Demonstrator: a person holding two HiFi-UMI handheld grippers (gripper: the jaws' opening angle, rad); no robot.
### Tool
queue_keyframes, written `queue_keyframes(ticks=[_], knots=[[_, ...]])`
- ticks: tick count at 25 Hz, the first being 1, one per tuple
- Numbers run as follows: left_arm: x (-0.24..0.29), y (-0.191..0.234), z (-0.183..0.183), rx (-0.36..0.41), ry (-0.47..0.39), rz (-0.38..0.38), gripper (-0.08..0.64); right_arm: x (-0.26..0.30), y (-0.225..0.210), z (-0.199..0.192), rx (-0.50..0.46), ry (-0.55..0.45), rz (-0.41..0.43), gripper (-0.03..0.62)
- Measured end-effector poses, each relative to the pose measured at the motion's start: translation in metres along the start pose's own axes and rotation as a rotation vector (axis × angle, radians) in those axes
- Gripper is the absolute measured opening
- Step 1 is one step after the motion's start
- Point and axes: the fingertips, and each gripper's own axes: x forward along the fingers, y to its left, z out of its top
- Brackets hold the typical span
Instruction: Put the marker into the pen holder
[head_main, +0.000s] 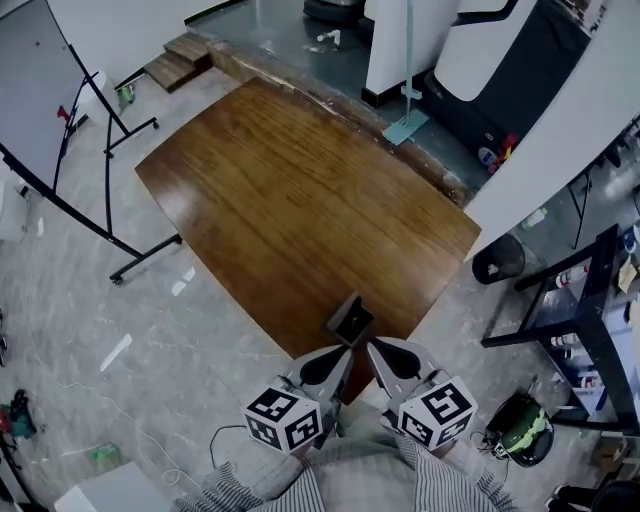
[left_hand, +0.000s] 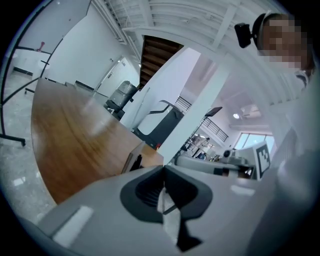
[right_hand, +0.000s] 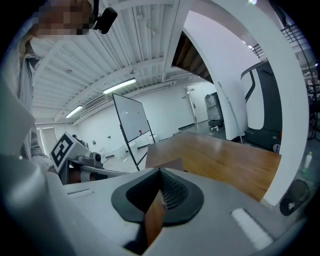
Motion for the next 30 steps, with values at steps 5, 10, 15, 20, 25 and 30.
queue_keyframes(ticks=[5, 10, 15, 20, 25, 30], knots=[[-0.006, -0.014, 0.004, 0.015, -0.009, -0.011, 0.008, -0.018, 0.011, -0.004, 0.013, -0.008, 0.028, 0.0], [-0.007, -0.024, -0.002, 0.031, 0.009, -0.017, 0.008, -0.031, 0.014, -0.006, 0.021, -0.015, 0.061, 0.0], [-0.005, -0.03, -0.008, 0.05, 0.032, -0.022, 0.008, -0.039, 0.015, -0.01, 0.009, -0.008, 0.062, 0.0], [-0.006, -0.031, -0.007, 0.06, 0.032, -0.017, 0.008, -0.042, 0.018, -0.012, 0.008, -0.008, 0.062, 0.0], [-0.006, -0.034, -0.015, 0.097, 0.088, 0.0, 0.008, -0.041, 0.023, -0.013, -0.033, 0.007, 0.064, 0.0], [-0.006, -0.034, -0.019, 0.085, 0.099, -0.008, 0.008, -0.04, 0.026, -0.015, -0.03, 0.016, 0.061, 0.0]])
